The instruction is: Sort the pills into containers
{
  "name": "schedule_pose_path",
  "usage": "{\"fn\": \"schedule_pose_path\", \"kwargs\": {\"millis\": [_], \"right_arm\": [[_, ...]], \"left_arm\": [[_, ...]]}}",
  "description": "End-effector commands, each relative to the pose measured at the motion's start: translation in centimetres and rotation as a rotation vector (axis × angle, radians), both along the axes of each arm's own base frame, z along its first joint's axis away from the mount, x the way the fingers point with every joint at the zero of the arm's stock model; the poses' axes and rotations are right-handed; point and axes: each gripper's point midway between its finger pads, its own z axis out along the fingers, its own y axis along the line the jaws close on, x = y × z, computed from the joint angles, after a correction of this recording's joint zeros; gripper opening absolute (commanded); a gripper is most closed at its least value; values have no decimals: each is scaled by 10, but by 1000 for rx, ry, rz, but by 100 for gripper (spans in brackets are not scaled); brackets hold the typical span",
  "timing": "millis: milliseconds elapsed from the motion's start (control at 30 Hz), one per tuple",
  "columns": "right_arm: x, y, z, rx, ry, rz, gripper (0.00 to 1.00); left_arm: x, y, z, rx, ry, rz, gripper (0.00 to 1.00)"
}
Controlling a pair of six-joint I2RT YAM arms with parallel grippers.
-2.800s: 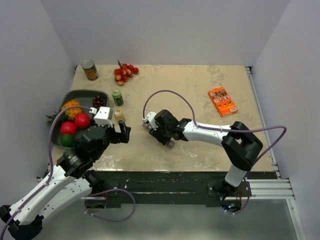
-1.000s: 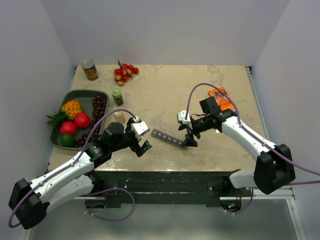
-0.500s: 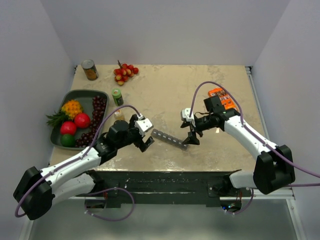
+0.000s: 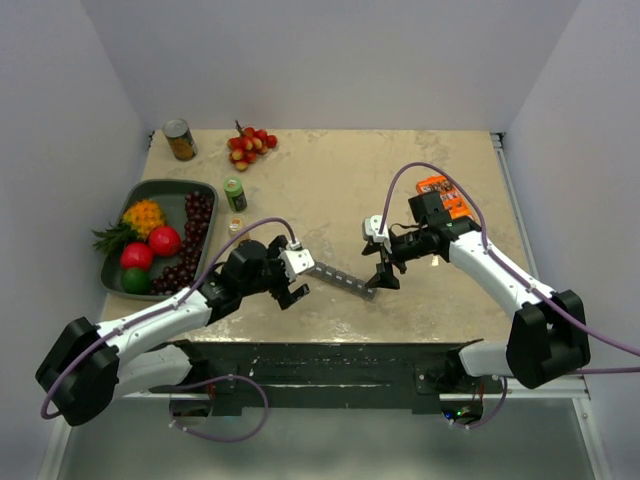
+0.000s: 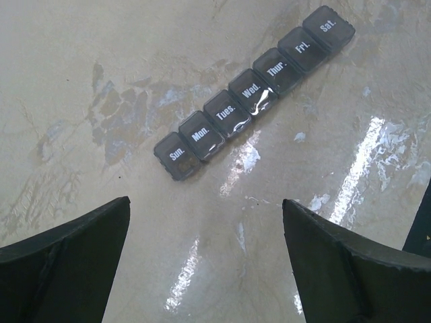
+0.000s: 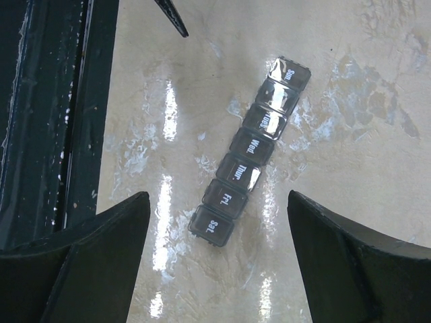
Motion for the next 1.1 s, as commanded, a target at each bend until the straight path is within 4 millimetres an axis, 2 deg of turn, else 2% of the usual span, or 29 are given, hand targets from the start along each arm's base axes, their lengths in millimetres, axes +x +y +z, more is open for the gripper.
{"fn": "schedule_pose_path", "kwargs": {"millis": [0, 233, 733, 933, 1067], "right_arm": [[2, 2, 10, 31, -36, 13, 86], [3, 1, 9, 25, -36, 11, 86], [6, -3, 5, 3, -32, -2, 86], [6, -3, 4, 1, -29, 4, 86], [7, -4, 4, 2, -32, 0, 86]], "left_arm": [[9, -12, 15, -21, -78, -63, 99], [16, -21, 9, 25, -87, -114, 99], [27, -36, -19, 128, -102, -244, 95], [36, -49, -16, 144, -179, -320, 95], [44, -61, -24, 170, -175, -380, 95]]}}
